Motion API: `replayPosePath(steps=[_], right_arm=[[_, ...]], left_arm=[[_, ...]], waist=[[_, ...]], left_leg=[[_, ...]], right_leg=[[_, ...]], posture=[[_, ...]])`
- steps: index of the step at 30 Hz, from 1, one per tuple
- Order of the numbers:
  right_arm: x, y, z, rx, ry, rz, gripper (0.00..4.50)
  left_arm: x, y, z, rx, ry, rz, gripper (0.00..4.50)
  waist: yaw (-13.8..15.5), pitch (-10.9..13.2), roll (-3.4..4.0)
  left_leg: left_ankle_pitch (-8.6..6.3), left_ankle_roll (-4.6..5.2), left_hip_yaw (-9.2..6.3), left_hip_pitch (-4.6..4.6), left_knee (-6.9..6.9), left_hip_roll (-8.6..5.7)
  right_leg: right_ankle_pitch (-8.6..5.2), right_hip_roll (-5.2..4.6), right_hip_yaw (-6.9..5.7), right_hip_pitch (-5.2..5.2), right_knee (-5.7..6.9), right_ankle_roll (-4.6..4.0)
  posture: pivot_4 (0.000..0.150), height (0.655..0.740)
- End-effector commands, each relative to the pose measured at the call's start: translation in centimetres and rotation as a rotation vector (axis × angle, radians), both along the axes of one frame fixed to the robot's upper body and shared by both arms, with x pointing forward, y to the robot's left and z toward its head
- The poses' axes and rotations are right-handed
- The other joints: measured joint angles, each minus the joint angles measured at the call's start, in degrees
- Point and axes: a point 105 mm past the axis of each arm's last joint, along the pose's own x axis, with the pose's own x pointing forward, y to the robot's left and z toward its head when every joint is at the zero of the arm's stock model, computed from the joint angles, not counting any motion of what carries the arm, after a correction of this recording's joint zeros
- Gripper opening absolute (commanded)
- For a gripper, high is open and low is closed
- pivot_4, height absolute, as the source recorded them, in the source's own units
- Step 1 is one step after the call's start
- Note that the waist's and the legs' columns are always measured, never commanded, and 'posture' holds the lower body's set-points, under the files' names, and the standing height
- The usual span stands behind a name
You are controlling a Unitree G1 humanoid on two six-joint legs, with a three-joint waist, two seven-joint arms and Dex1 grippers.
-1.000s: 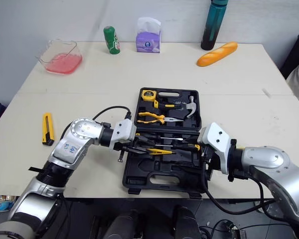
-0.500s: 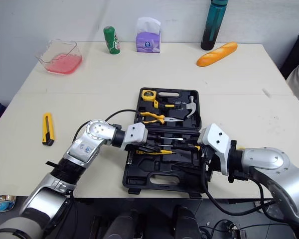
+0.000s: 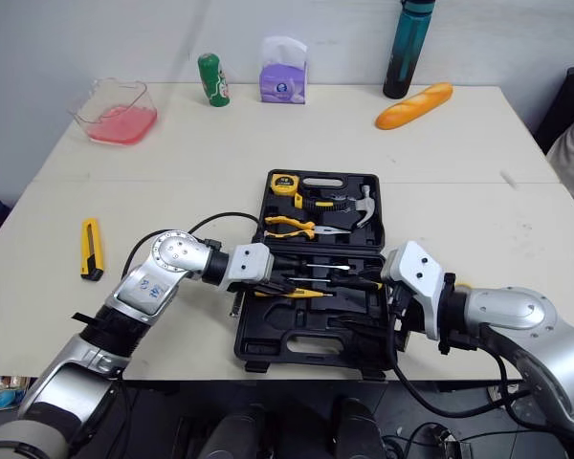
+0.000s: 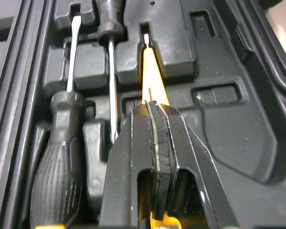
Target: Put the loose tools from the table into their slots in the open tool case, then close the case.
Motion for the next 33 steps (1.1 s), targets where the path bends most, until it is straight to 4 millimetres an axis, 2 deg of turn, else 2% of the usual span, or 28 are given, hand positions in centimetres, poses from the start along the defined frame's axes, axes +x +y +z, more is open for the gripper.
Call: replayPosePath(steps=[1,5,8,9,10,15,18,21,25,27,28,33], right_arm=[[-0.2,0.1,1.0,0.008,-0.047,0.01,4.5],[0.0,0.1,1.1,0.006,-0.051,0.008,4.5],[0.0,0.0,1.3,0.013,-0.053,0.007,4.5],[0.0,0.0,1.3,0.014,-0.054,0.005,4.5],[0.1,-0.1,1.4,0.018,-0.059,-0.004,4.5],[0.1,-2.4,2.0,0.045,-0.065,-0.088,4.5],[0.0,-6.2,2.3,0.04,-0.067,-0.219,4.5],[-0.8,-9.4,2.7,0.017,-0.068,-0.32,4.5],[-1.8,-15.5,2.9,-0.018,-0.06,-0.527,4.5],[-2.2,-19.6,2.3,-0.039,-0.056,-0.668,4.5],[-2.4,-21.0,2.0,-0.043,-0.054,-0.714,4.5],[-3.3,-25.3,1.3,-0.108,-0.03,-0.802,4.5]], left_arm=[[-0.1,0.7,-2.5,0.063,0.088,0.044,0.08],[0.4,0.1,-2.3,0.016,0.134,0.091,0.08],[0.4,0.1,-0.6,-0.08,0.179,0.11,0.08],[0.2,0.3,0.2,-0.119,0.199,0.11,0.65],[-0.1,0.7,1.1,-0.169,0.21,0.114,0.95],[-0.5,5.4,4.9,-0.397,0.248,0.309,3.18],[-1.4,9.9,7.1,-0.597,0.19,0.476,4.47],[-2.6,14.0,6.9,-0.63,0.193,0.661,4.47],[-5.7,22.9,5.2,-0.586,0.204,1.002,4.47],[-7.9,28.8,4.1,-0.556,0.173,1.222,4.47],[-8.8,30.9,3.8,-0.539,0.16,1.292,4.47],[-11.9,36.6,4.3,-0.497,0.094,1.513,4.47]], waist=[[-0.01,-0.01,0.0],[0.07,-0.04,-0.02],[-0.02,-0.06,-0.02],[-0.06,-0.06,-0.02],[-0.09,-0.06,-0.02],[-0.3,-0.03,-0.01],[-0.08,-0.03,-0.01],[0.02,-0.03,-0.01],[-0.24,-0.03,0.01],[-0.3,-0.04,0.0],[-0.3,-0.04,-0.02],[-0.08,-0.01,0.05]], left_leg=[[0.0,0.0,0.0,0.0,0.0,0.0],[0.0,0.01,0.0,-0.01,0.01,-0.01],[0.01,0.01,0.0,0.0,0.01,-0.01],[0.01,0.01,0.0,-0.01,0.0,-0.01],[0.01,0.01,0.0,-0.02,0.0,-0.01],[0.0,-0.01,-0.01,-0.15,-0.04,0.06],[-0.01,-0.01,-0.06,-0.12,-0.03,0.04],[-0.01,0.01,-0.09,-0.09,-0.02,0.0],[-0.03,-0.03,-0.07,-0.03,-0.08,0.04],[-0.08,-0.08,0.01,0.06,-0.18,0.07],[-0.09,-0.08,0.02,0.07,-0.18,0.08],[-0.34,-0.07,0.09,0.06,-0.17,0.12]], right_leg=[[0.0,0.0,0.01,0.0,0.0,0.0],[0.0,0.0,-0.01,0.0,0.0,0.0],[0.0,0.0,0.0,0.01,0.01,0.01],[0.0,0.0,0.01,0.0,0.02,0.01],[0.0,0.0,0.0,-0.01,0.02,0.01],[0.0,0.01,0.0,-0.16,0.0,0.0],[0.0,-0.06,0.01,-0.08,-0.06,0.0],[0.02,-0.1,0.02,0.0,-0.11,0.05],[0.02,-0.05,0.06,-0.01,-0.1,0.03],[-0.01,-0.06,0.13,-0.01,-0.15,-0.02],[-0.02,-0.05,0.11,-0.01,-0.17,-0.04],[-0.13,-0.31,0.14,-0.21,-0.23,-0.22]], posture=[[0.15,0.7348],[0.15,0.7348],[0.15,0.7348],[0.15,0.7348],[0.15,0.7348],[0.15,0.7348],[0.15,0.7348],[0.15,0.7348],[0.15,0.7348],[0.15,0.7348],[0.15,0.7348],[0.15,0.7348]])
